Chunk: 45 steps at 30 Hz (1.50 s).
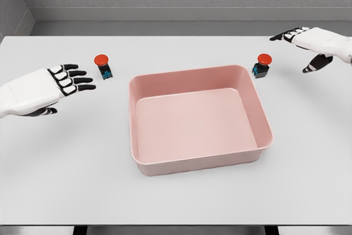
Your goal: Put the industrial switch in the basket with both arms
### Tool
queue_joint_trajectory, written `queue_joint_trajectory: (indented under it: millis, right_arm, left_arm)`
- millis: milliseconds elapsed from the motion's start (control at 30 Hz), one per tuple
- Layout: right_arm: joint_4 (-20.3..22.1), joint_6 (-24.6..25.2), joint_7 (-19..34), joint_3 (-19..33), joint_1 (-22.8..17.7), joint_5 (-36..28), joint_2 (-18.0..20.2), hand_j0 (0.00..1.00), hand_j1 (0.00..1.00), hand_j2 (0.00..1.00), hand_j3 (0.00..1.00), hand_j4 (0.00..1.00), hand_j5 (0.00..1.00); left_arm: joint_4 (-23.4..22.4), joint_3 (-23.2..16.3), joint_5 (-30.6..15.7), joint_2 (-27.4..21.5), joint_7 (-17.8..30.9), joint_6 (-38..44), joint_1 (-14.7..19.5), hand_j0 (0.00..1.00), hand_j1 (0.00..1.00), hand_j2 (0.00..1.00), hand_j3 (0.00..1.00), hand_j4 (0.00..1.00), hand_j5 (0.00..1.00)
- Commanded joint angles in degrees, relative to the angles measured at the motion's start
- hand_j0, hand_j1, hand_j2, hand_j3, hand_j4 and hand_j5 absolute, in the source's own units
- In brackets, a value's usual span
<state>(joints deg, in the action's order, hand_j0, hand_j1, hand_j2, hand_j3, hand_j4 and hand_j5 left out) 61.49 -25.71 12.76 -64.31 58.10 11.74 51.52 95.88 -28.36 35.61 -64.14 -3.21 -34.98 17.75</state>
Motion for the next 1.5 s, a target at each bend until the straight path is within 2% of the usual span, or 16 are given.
queue_joint_trajectory:
  millis: [0,67,133,200,267,400,433,500,567,633,867,1100,1200,1267,1367,1467]
  right_arm:
    - [-0.1,0.6,-0.1,0.1,0.0,-0.2,0.0,1.00,1.00,1.00,1.00,1.00,1.00]
    - [-0.8,0.4,-0.1,0.1,0.0,-0.2,0.0,1.00,1.00,1.00,1.00,1.00,1.00]
    - [-1.1,0.4,-0.1,0.2,0.0,-0.3,-0.1,1.00,1.00,1.00,1.00,1.00,1.00]
    - [-2.6,0.7,0.1,0.8,0.1,0.0,-1.0,1.00,1.00,1.00,1.00,1.00,1.00]
    - [-4.2,0.6,0.1,0.8,0.3,0.3,-2.5,1.00,1.00,1.00,1.00,1.00,1.00]
    - [-4.4,0.9,0.1,0.8,1.0,0.0,-2.7,1.00,1.00,1.00,1.00,1.00,1.00]
    - [-5.1,3.5,0.2,0.7,1.1,0.0,-4.1,1.00,1.00,1.00,1.00,1.00,1.00]
    - [-7.8,4.4,0.6,0.1,2.2,0.2,-7.5,1.00,1.00,1.00,1.00,1.00,1.00]
    - [-7.0,4.1,0.6,0.0,2.3,0.5,-7.6,1.00,1.00,1.00,1.00,1.00,1.00]
    - [-5.3,3.9,0.6,-1.8,2.8,0.5,-7.7,1.00,1.00,1.00,1.00,1.00,1.00]
    - [-3.3,4.4,0.6,-5.8,3.6,0.5,-8.5,1.00,1.00,1.00,1.00,1.00,1.00]
    - [-4.3,4.7,0.8,-7.1,4.0,0.5,-10.4,1.00,1.00,1.00,1.00,1.00,1.00]
    - [-6.7,4.7,0.8,-7.1,4.0,0.5,-11.3,1.00,1.00,1.00,1.00,1.00,1.00]
    - [-8.4,4.6,0.7,-7.1,4.0,0.5,-12.3,1.00,1.00,1.00,1.00,1.00,1.00]
    - [-10.9,4.4,0.6,-7.9,4.4,0.5,-13.8,1.00,1.00,1.00,1.00,1.00,1.00]
    - [-11.5,4.4,0.6,-8.1,4.4,0.5,-14.6,1.00,1.00,1.00,1.00,1.00,1.00]
  left_arm:
    - [0.0,0.0,0.3,0.1,0.0,0.0,-0.1,1.00,1.00,1.00,1.00,1.00,1.00]
    - [-0.3,0.0,2.0,2.8,0.1,0.0,1.1,1.00,1.00,1.00,1.00,1.00,1.00]
    - [-3.4,-0.4,2.5,4.4,0.2,0.0,3.3,1.00,1.00,1.00,1.00,1.00,1.00]
    - [-5.4,-0.6,5.2,6.7,0.1,0.0,4.6,1.00,1.00,1.00,1.00,1.00,1.00]
    - [-9.6,-6.3,5.4,9.0,0.1,0.0,10.0,1.00,1.00,1.00,1.00,1.00,1.00]
    - [-14.2,-8.1,5.6,14.0,0.2,0.0,13.3,1.00,1.00,1.00,1.00,1.00,1.00]
    - [-15.0,-8.7,5.6,14.4,0.3,0.0,14.2,1.00,1.00,1.00,1.00,1.00,1.00]
    - [-16.8,-9.3,6.7,17.0,0.4,0.0,15.5,1.00,1.00,1.00,1.00,1.00,1.00]
    - [-18.7,-9.7,8.8,18.4,0.4,0.0,16.8,1.00,1.00,1.00,1.00,1.00,1.00]
    - [-19.8,-12.2,10.3,19.1,0.5,0.0,19.3,1.00,1.00,1.00,1.00,1.00,1.00]
    - [-27.1,-14.0,11.9,22.6,0.5,0.0,23.0,1.00,1.00,1.00,1.00,1.00,1.00]
    - [-34.4,-14.6,17.0,26.6,0.8,0.0,26.5,1.00,1.00,1.00,1.00,1.00,1.00]
    - [-39.7,-14.7,17.8,28.7,0.8,0.0,28.5,1.00,1.00,1.00,1.00,1.00,1.00]
    - [-42.2,-16.1,17.8,29.7,0.7,0.0,29.7,1.00,1.00,1.00,1.00,1.00,1.00]
    - [-43.7,-16.2,17.9,30.8,0.7,0.0,30.0,1.00,1.00,1.00,1.00,1.00,1.00]
    - [-45.8,-16.3,17.9,32.9,0.7,0.0,30.6,1.00,1.00,1.00,1.00,1.00,1.00]
